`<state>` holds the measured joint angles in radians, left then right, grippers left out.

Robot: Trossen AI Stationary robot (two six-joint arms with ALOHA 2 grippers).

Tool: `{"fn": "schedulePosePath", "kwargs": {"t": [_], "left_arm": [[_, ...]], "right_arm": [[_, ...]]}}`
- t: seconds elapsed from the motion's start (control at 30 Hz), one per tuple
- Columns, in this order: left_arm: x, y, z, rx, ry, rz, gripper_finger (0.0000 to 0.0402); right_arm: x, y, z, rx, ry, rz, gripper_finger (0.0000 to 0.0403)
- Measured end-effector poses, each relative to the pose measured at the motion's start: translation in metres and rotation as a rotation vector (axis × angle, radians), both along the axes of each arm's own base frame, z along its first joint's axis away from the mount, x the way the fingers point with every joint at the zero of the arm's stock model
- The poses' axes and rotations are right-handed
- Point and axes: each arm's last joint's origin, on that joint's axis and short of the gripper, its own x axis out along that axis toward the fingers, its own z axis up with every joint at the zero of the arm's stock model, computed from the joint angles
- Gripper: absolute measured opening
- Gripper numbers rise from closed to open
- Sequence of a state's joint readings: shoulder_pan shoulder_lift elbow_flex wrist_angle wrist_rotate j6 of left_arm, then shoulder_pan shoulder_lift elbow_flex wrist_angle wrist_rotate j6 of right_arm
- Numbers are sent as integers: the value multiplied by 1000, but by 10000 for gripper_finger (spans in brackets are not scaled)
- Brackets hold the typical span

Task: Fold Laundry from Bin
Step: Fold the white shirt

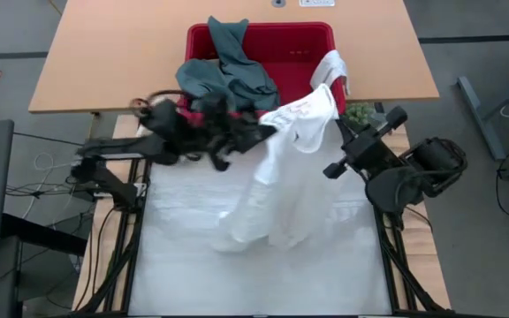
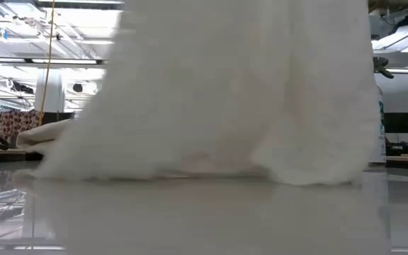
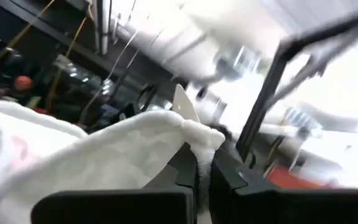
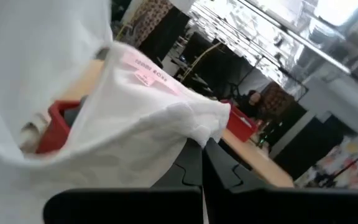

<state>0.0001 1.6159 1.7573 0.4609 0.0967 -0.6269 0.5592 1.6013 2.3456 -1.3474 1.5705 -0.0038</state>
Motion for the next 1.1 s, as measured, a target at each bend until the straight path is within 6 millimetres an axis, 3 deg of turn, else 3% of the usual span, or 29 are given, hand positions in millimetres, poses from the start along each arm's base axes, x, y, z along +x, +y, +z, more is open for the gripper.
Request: {"fn": "schedulePosePath", "kwargs": {"t": [0.27,0.4,0.53,0.63,0.8,0.93,1.1], "left_arm": [[85,6,-51,-400,-212,-208,0],[113,2,-55,-495,-282,-376,0],[117,3,-43,-436,-343,-499,0],[108,5,-29,-388,-369,-514,0],[89,1,-7,-319,-313,-570,0],[88,-11,-3,-234,-63,-584,0],[80,-22,-10,-156,354,-426,0]], "right_arm": [[-39,-43,21,16,-31,-92,18],[-58,-67,29,30,-59,-180,18],[-61,-84,31,44,-55,-251,18],[-46,-95,26,107,0,-171,18],[2,-109,7,198,135,-70,18],[43,-115,-20,228,297,-65,18],[68,-117,-48,243,486,-112,18]]}}
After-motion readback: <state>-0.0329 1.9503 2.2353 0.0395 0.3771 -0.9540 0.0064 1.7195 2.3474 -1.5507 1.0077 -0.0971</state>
